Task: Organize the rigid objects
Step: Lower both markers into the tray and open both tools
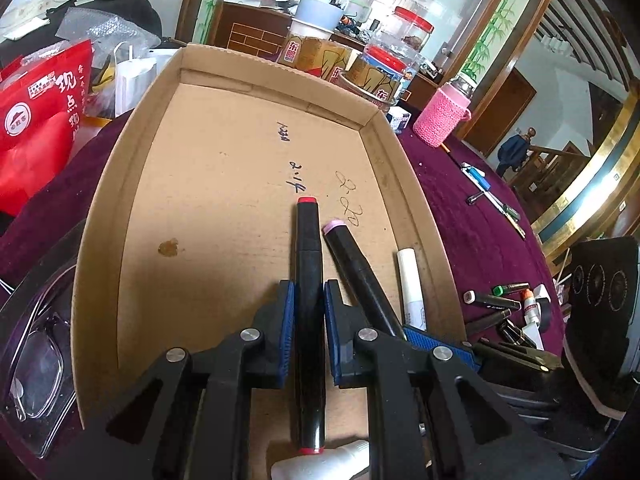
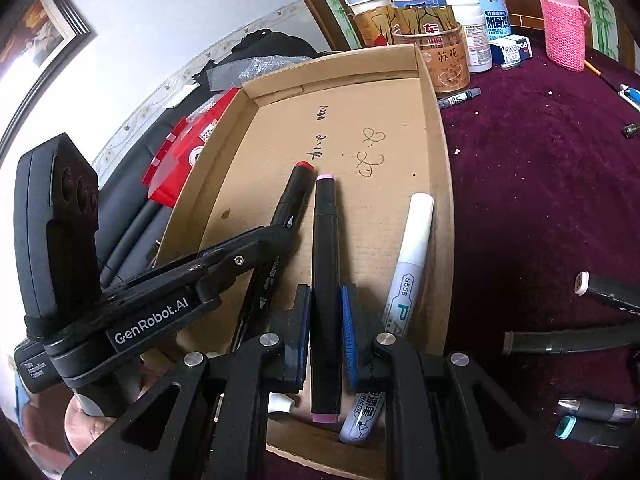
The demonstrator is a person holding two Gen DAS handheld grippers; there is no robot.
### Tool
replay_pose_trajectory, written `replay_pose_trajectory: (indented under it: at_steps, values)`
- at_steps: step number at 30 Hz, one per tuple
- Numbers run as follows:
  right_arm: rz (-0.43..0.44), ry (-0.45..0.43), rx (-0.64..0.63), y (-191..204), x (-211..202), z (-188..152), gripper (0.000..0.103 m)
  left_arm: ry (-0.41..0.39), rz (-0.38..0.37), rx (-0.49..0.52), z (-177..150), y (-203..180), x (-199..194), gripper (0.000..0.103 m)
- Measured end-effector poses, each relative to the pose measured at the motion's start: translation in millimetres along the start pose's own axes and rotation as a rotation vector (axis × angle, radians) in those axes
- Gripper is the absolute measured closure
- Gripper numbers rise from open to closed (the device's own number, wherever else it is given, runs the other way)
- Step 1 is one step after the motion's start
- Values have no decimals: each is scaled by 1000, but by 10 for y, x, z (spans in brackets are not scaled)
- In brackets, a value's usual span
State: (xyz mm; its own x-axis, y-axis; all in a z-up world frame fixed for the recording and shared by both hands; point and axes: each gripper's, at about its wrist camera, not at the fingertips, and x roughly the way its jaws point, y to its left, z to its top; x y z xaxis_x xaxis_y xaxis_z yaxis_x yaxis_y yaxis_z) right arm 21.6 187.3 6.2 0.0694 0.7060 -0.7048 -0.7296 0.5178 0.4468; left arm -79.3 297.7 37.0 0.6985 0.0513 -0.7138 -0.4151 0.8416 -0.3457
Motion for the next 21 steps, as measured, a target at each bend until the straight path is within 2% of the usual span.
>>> replay_pose_trajectory:
  at_steps: [3, 7, 8, 15, 21]
  values:
    - [1, 7, 3, -5, -10, -9, 87, 7, -5, -17, 4, 17, -17, 86]
    - [16, -3, 14, -26, -99, -23, 78, -4, -10, -24, -1, 1, -91, 60]
    - [20, -8, 12, -32, -137, -27, 76, -7, -7, -20, -5, -15, -109, 58]
    - [61, -58, 39, -176, -531, -105, 76, -48, -13, 54, -23, -352, -317, 58]
    - [65, -98, 99, -497, -956, -207, 74, -46, -67, 168, -80, -838, -400, 58]
